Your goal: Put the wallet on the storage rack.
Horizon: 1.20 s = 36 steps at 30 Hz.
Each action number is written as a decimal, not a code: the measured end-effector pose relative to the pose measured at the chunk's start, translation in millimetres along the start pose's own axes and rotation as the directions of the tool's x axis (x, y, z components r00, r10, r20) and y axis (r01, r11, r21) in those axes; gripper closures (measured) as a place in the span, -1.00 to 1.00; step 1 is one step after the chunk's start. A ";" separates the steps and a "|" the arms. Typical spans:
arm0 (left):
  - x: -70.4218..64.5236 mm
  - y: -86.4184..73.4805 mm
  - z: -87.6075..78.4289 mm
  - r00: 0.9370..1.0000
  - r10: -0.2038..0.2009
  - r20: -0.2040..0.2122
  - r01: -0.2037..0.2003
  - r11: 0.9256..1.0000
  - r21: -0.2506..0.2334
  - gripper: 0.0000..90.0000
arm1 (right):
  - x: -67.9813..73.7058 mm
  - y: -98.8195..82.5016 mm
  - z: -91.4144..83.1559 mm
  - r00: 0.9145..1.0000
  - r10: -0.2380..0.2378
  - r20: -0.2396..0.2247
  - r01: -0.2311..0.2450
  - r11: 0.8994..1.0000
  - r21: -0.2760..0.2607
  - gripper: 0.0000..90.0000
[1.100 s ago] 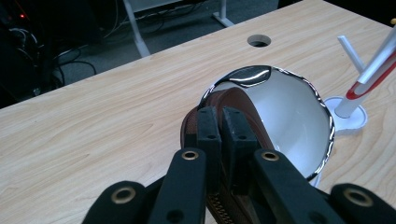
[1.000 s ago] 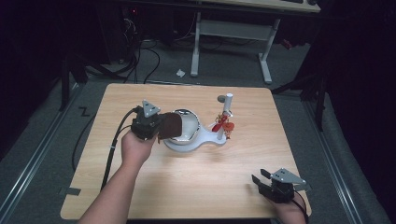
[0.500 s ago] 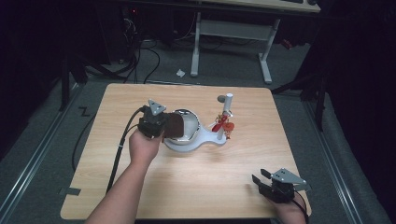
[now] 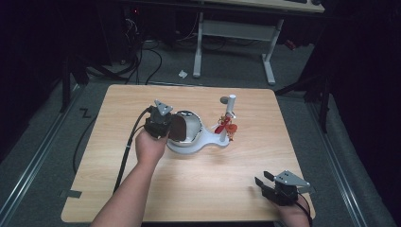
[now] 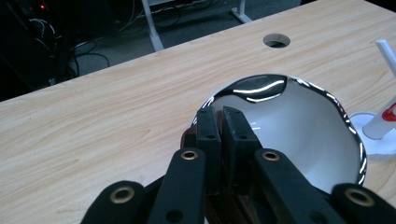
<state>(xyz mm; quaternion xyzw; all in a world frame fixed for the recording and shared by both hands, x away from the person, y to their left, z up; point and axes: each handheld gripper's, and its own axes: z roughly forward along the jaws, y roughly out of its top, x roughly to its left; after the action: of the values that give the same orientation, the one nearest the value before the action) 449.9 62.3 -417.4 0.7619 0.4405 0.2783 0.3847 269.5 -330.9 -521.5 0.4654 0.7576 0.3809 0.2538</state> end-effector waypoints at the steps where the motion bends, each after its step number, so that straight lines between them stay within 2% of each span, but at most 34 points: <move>1: -0.7 1.0 0.1 1.000 0.003 -0.006 -0.003 1.000 -0.004 0.91 | -0.1 -0.1 -0.1 1.000 -0.001 0.000 0.001 1.000 -0.001 0.19; 7: -5.3 3.0 2.2 1.000 0.007 -0.010 -0.007 1.000 -0.021 0.87 | -0.7 -0.2 -0.3 1.000 0.002 0.000 -0.002 1.000 -0.001 0.19; 18: -3.2 2.6 -2.9 0.999 -0.013 0.031 0.015 0.999 -0.038 0.54 | -0.4 -0.2 0.2 1.000 0.000 -0.002 0.000 1.000 0.000 0.19; 22: -1.0 1.5 -10.6 0.998 -0.031 0.063 0.034 0.998 -0.056 0.41 | 0.2 0.0 0.0 1.000 0.000 -0.002 0.000 1.000 0.000 0.19; 26: 0.9 -2.0 -23.2 0.996 -0.029 0.082 0.036 0.996 -0.086 0.32 | -0.3 -0.5 -0.2 1.000 0.000 -0.001 0.000 1.000 0.000 0.19; 36: 11.7 -25.1 -54.9 0.993 -0.032 0.117 0.048 0.990 -0.136 0.19 | 1.1 -0.8 1.6 1.000 -0.002 0.001 0.002 1.000 0.009 0.19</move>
<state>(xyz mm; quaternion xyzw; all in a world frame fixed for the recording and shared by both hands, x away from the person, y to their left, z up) 401.9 99.2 -407.1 0.7391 0.4127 0.2561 0.4668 269.7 -329.6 -523.1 0.4657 0.7597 0.3772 0.2524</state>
